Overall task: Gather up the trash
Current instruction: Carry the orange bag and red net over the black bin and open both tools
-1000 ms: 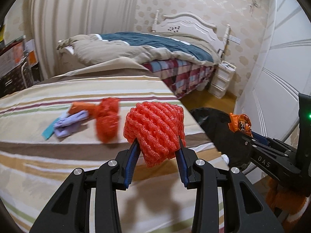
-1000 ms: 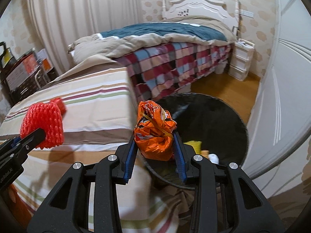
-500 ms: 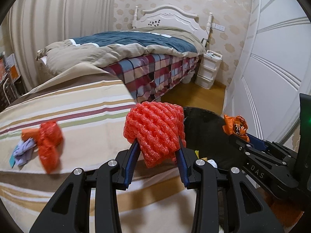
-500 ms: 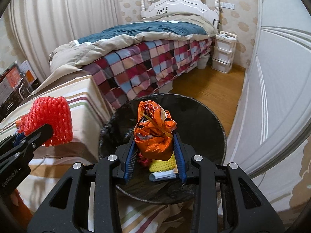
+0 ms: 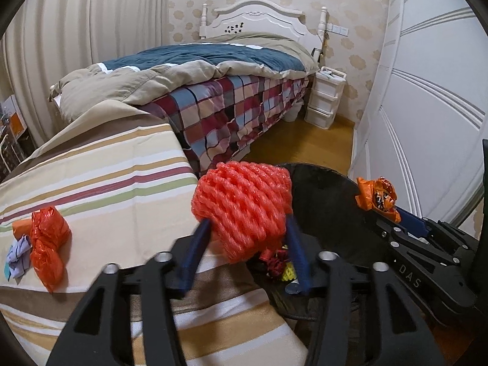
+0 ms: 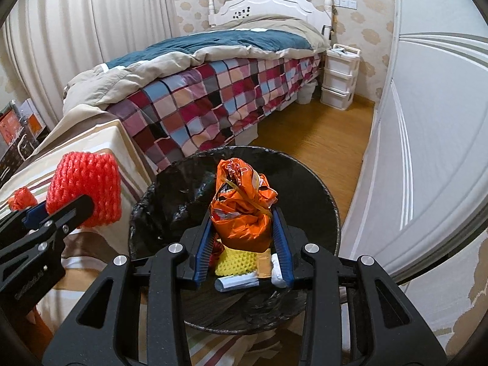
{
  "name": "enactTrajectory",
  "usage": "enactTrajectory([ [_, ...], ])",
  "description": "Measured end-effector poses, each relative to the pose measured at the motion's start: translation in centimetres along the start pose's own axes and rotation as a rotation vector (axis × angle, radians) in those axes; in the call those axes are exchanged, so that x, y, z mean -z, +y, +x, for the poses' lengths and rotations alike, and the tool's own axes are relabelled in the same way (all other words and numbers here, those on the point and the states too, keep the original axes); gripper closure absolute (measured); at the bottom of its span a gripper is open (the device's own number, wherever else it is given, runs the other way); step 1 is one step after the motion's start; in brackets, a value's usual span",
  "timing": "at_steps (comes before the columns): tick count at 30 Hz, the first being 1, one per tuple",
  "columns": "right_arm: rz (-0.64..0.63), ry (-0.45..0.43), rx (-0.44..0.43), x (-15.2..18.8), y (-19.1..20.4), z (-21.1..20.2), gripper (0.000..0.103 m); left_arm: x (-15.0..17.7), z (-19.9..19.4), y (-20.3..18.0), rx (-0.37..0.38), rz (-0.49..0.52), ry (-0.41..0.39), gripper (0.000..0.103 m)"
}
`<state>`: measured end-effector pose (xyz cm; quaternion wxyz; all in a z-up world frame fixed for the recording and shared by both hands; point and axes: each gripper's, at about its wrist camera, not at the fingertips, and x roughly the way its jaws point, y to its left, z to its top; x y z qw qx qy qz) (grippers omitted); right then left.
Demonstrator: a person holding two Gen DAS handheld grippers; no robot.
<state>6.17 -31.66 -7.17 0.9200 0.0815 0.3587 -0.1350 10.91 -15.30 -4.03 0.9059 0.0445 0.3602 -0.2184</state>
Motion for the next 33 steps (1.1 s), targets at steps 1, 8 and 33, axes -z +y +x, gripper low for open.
enactTrajectory([
  [1,0.0,0.001,0.007,0.0,0.0,0.0,0.06,0.0,-0.1,0.1,-0.003,-0.009,-0.001,0.04],
  [8,-0.001,-0.006,0.03,0.2,0.1,-0.3,0.05,0.1,-0.6,0.8,-0.015,-0.034,-0.008,0.028],
  [33,0.001,-0.021,0.024,1.2,1.4,-2.7,0.042,1.3,-3.3,3.7,-0.052,-0.08,-0.039,0.025],
])
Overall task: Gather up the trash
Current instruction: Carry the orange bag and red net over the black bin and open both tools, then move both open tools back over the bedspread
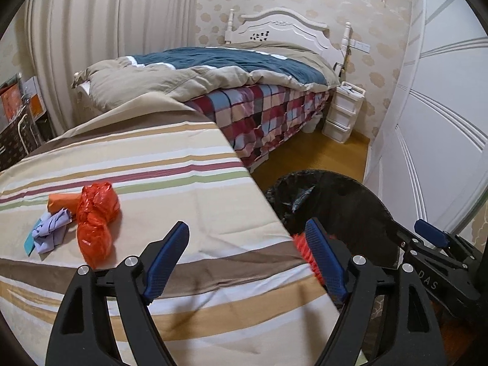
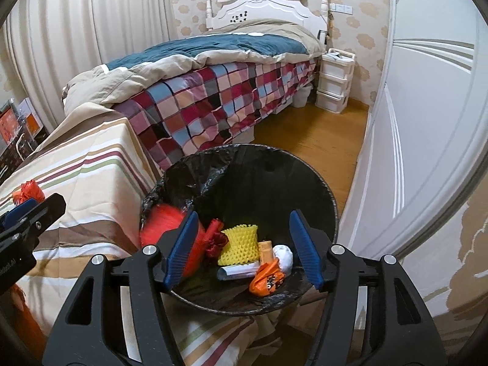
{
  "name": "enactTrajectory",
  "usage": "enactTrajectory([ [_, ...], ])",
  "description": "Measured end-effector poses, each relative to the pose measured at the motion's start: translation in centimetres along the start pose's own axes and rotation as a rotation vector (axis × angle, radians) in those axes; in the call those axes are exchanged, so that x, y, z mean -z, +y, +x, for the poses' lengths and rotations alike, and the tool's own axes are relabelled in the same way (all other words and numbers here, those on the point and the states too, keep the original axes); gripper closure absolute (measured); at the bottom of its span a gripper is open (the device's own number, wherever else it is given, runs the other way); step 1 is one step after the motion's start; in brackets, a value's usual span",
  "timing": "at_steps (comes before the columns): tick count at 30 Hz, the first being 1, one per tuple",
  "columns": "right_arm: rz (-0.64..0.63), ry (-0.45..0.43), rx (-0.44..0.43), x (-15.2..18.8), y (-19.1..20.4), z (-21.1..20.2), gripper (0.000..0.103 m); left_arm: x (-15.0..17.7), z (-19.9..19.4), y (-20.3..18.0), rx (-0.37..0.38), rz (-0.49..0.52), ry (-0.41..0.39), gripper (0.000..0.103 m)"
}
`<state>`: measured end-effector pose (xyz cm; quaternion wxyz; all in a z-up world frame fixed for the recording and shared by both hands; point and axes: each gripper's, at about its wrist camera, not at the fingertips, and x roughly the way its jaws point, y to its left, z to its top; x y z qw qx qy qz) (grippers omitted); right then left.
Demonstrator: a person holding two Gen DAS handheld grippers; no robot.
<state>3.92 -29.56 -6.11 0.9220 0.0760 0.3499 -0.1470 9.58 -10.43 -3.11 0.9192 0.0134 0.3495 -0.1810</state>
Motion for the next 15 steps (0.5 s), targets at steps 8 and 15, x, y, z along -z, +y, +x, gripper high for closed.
enactTrajectory([
  [8,0.008,-0.011,-0.004,-0.2,-0.4,-0.7,0.043,-0.1,-0.8,0.8,-0.021,-0.008,-0.012,0.025],
  [15,-0.044,-0.012,-0.068,-0.3,2.9,-1.4,0.043,0.6,-2.7,4.4,-0.082,-0.051,-0.018,0.025],
])
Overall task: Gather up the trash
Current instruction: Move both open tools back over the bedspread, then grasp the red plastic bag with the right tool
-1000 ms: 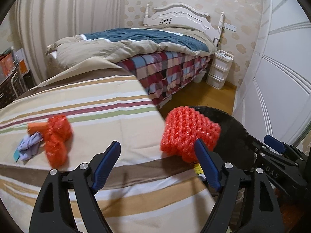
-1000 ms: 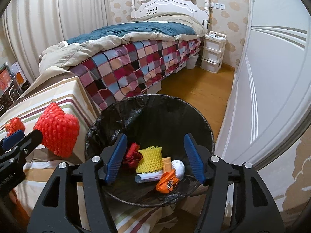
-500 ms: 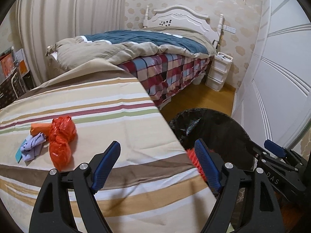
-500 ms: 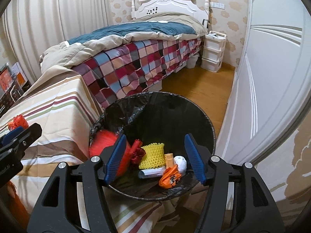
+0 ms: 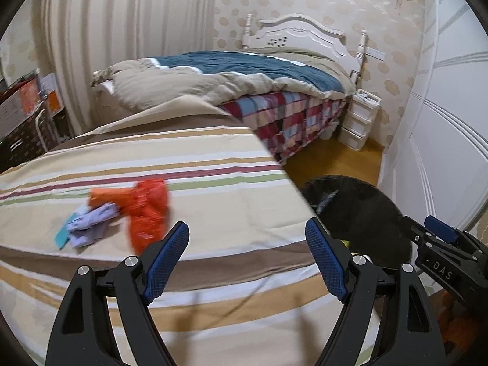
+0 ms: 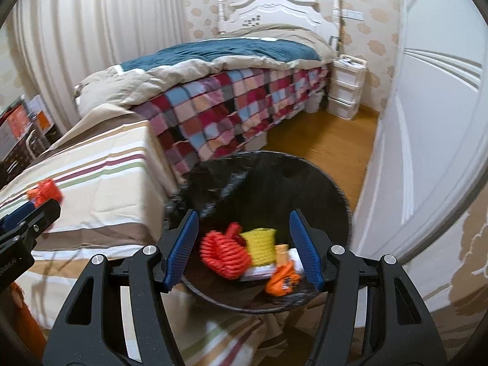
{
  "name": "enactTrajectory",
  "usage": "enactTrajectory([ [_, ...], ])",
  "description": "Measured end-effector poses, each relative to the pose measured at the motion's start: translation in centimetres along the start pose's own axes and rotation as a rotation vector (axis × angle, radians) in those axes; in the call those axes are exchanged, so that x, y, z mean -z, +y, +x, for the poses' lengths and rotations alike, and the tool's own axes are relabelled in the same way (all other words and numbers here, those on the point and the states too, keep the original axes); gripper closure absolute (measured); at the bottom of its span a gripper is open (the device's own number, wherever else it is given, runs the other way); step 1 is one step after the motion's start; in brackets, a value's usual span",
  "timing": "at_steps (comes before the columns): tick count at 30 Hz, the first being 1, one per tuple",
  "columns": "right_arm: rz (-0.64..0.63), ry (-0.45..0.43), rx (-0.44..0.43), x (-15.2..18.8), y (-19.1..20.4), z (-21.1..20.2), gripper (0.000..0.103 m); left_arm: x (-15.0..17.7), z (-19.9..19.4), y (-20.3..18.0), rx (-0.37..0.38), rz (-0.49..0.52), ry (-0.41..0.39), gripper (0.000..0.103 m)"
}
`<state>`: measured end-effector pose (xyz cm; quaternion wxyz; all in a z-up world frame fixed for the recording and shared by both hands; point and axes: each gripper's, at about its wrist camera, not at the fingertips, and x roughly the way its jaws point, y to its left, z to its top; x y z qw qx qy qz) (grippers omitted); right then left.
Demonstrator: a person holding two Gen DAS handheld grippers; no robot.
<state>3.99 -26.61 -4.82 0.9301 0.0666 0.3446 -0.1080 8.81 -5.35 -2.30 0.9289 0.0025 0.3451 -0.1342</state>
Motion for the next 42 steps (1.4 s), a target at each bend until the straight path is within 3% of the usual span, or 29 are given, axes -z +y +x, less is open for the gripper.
enactTrajectory([
  [18,-0.203,0.065,-0.23,0.9,14.1,0.3,0.042,3.4,-3.6,14.8,-0.26,-0.197,0.018,0.025],
  [23,-0.238,0.084,-0.28,1.0,17.5,0.3,0.043,4.3,-4.3,18.4,-0.301,-0.267,0.031,0.025],
  [30,-0.294,0.08,-0.324,0.9,21.6,-0.1,0.042,4.8,-5.3,21.0,-0.352,-0.287,0.024,0.025],
  [40,-0.314,0.14,-0.299,0.3,25.2,3.6,0.043,4.7,-5.2,21.3,-0.341,-0.282,0.023,0.025],
  [42,-0.31,0.159,-0.295,0.4,25.2,4.4,0.048,4.6,-5.1,21.2,-0.337,-0.274,0.026,0.025],
])
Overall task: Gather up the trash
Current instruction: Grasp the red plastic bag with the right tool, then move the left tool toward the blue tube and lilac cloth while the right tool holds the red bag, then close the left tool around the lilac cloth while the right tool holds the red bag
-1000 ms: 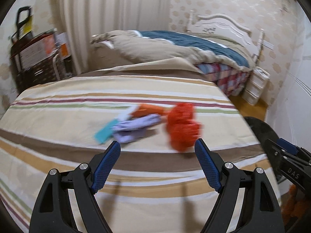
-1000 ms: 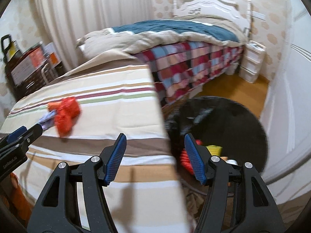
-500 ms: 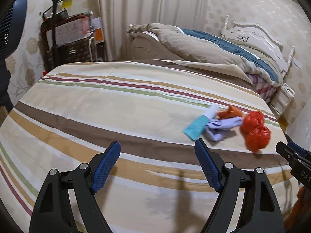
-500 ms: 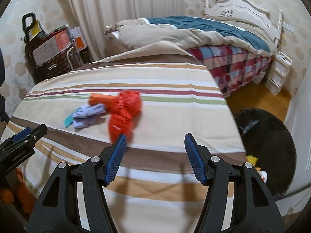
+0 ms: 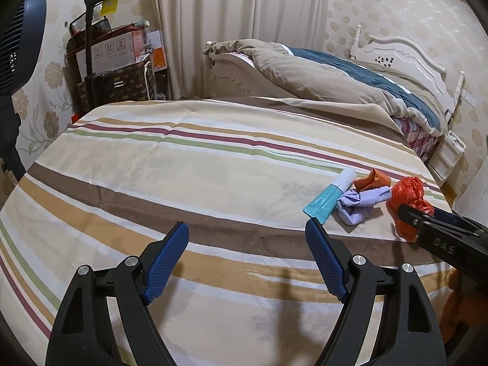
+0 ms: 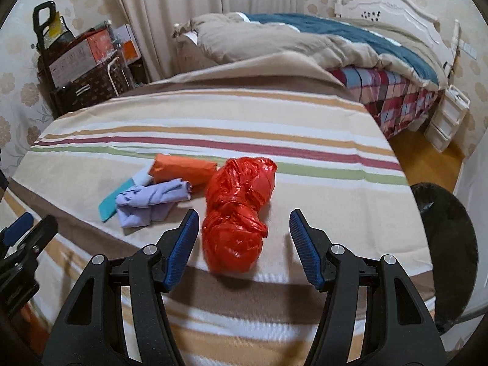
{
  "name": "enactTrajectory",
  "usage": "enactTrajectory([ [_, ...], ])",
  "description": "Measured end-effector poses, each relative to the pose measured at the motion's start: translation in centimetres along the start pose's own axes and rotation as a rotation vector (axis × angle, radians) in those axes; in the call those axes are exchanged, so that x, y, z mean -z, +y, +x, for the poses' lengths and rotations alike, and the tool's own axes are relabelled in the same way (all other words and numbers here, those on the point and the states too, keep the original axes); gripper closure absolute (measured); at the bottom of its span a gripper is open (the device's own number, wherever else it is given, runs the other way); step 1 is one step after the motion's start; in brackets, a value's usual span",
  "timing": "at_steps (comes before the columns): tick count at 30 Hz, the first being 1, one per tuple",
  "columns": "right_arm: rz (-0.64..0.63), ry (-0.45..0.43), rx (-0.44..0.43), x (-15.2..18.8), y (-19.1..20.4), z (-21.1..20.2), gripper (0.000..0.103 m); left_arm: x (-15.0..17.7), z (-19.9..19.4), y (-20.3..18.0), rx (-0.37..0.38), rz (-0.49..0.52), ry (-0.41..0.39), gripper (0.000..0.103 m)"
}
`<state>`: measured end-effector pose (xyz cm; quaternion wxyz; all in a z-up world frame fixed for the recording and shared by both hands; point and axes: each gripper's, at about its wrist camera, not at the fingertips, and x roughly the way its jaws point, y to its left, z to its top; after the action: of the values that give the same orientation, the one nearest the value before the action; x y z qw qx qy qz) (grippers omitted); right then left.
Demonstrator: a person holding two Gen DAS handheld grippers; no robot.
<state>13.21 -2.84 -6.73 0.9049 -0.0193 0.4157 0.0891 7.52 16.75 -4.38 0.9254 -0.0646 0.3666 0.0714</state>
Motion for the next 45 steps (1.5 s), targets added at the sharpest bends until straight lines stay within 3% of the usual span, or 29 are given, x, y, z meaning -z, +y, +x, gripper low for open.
enactTrajectory([
  [3,0.009,0.022,-0.017,0.4,-0.3,0.5,0.064,-0.1,0.2,-0.5,0.012,0.008,0.003,0.025],
  [6,0.004,0.021,-0.016,0.6,-0.6,0.3,0.071,-0.3,0.4,-1.1,0.026,0.018,0.006,0.025],
  [14,-0.006,0.011,0.019,1.8,-2.4,-0.8,0.072,-0.6,1.0,-4.2,0.075,0.069,0.003,0.025],
  [19,0.021,0.008,0.028,2.4,-4.1,-1.4,0.072,-1.1,1.4,-4.9,0.062,0.061,-0.014,0.025],
  [27,0.032,0.007,0.02,2.5,-5.0,-1.5,0.072,-2.3,3.5,-5.0,0.024,0.064,0.035,0.025],
  [32,0.023,0.007,0.023,2.6,-4.9,-1.6,0.072,-1.9,4.0,-5.7,0.045,0.111,0.075,0.041],
  [38,0.023,0.007,0.023,2.7,-4.9,-1.7,0.072,-1.1,3.5,-6.5,0.09,0.161,0.095,0.054],
  [45,0.024,0.006,0.023,2.8,-4.9,-1.7,0.072,-0.7,2.4,-7.5,0.091,0.187,0.051,0.055],
])
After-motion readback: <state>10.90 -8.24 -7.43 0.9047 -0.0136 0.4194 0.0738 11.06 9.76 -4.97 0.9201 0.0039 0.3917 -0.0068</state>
